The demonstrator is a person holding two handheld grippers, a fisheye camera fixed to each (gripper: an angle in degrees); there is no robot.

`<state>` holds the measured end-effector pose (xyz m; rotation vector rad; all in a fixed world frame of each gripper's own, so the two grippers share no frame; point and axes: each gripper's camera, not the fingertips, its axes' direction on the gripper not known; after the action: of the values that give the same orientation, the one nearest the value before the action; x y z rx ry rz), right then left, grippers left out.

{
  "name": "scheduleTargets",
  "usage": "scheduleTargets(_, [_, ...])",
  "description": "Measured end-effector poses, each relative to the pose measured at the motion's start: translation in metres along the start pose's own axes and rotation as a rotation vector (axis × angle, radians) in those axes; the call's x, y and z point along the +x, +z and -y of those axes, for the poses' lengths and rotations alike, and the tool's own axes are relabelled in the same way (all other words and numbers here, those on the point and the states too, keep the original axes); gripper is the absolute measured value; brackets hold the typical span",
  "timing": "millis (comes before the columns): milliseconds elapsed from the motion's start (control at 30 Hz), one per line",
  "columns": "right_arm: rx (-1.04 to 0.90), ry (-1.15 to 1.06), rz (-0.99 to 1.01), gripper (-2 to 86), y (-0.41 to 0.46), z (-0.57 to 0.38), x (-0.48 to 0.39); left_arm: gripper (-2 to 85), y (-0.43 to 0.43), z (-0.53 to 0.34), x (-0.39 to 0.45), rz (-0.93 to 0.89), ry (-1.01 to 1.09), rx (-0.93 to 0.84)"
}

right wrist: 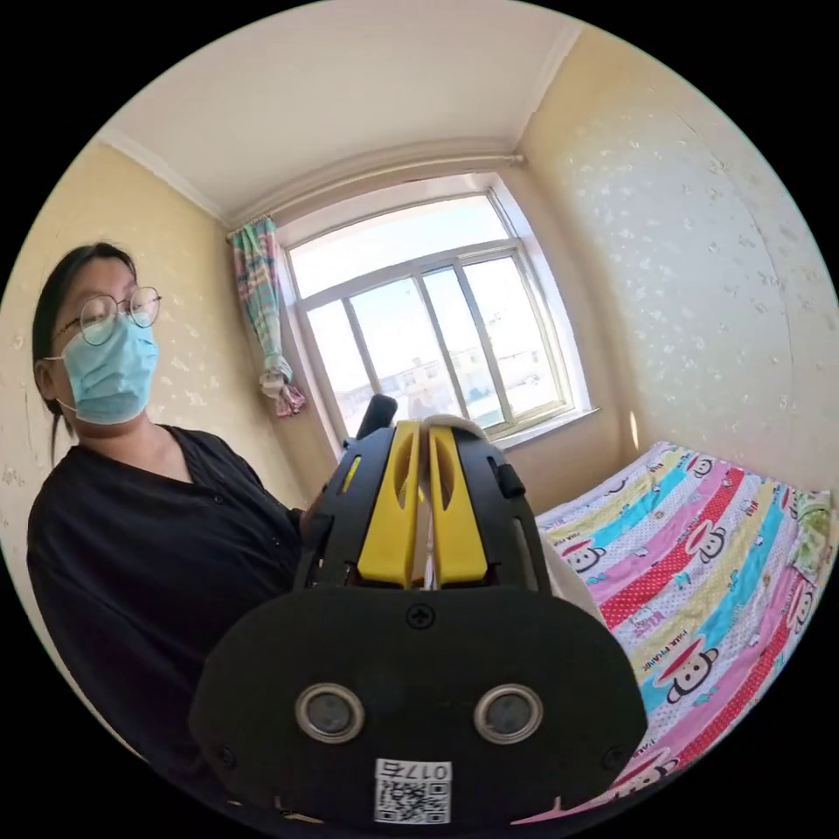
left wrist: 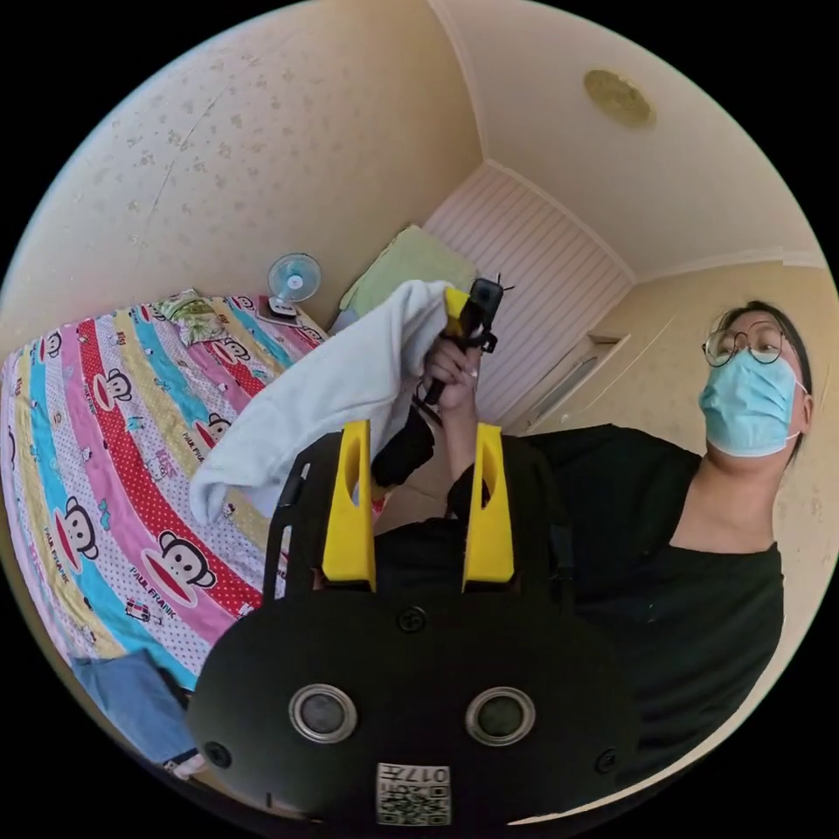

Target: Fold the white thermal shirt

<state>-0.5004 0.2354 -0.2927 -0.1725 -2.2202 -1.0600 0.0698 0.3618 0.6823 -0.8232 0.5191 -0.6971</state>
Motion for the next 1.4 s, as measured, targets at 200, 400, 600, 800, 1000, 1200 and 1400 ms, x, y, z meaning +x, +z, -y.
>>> scheduleTargets(200, [-0.019, -0.041, -0.219, 1.5, 0.031, 0.006, -0.043, 19.5, 0.042, 0.003, 0.023, 0.46, -0.109, -0.026])
scheduleTargets(400, [0.007, -0.043, -0.192, 1.4, 0.047, 0.013, -0.056, 10.6, 0.063, -0.024, 0.032, 0.543, -0.164, -0.003])
scheduleTargets(600, [0.024, -0.04, -0.067, 1.5, 0.033, 0.016, -0.039, 4.3, 0.031, -0.051, 0.031, 0.243, -0.111, 0.028])
scheduleTargets(800, [0.027, 0.02, 0.077, 1.8, -0.009, 0.012, -0.006, 0.3, -0.013, -0.066, 0.026, -0.131, -0.085, 0.203])
scheduleTargets(1000, [0.042, 0.175, 0.181, 1.9, -0.04, -0.045, 0.035, -0.2, -0.025, -0.058, 0.047, -0.228, -0.015, 0.282])
scheduleTargets(1200, [0.129, 0.584, 0.204, 1.2, -0.074, -0.139, 0.087, -0.3, -0.037, -0.048, 0.096, -0.016, 0.085, 0.173])
scheduleTargets(1400, [-0.544, 1.237, -0.219, 2.7, -0.046, -0.225, 0.146, -0.3, -0.074, -0.051, 0.123, 0.039, 0.124, 0.19])
